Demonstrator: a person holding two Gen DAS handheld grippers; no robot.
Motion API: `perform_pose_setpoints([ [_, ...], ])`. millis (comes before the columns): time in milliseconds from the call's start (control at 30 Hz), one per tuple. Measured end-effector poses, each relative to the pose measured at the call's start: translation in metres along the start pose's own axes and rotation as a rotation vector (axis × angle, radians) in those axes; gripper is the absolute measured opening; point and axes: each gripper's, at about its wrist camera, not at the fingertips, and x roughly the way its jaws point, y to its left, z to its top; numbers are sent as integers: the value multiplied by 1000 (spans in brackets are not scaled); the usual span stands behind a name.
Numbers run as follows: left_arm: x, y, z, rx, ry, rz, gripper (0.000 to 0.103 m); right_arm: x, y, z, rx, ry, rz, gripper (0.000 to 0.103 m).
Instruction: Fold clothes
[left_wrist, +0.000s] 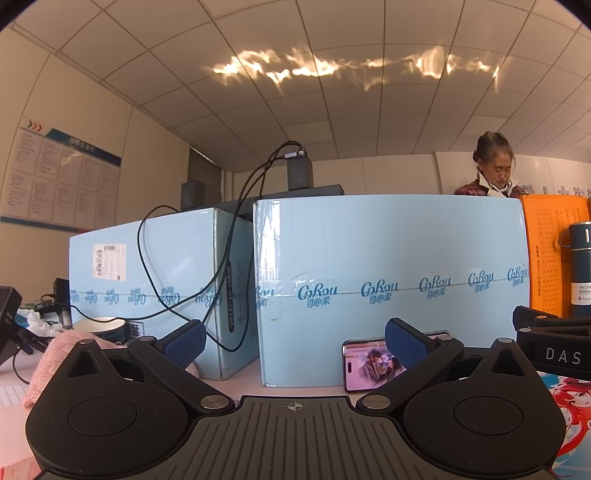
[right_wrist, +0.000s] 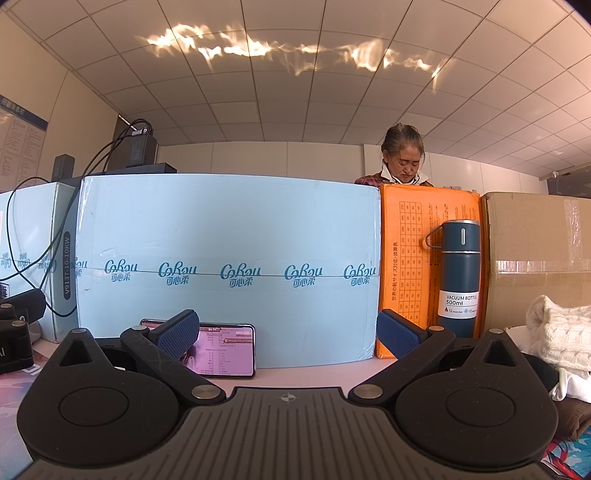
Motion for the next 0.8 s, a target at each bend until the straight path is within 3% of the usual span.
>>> perform_pose_setpoints([
  [800, 2, 0, 0, 0, -13, -3, 103, -5, -1, 1, 7, -35, -2, 103],
])
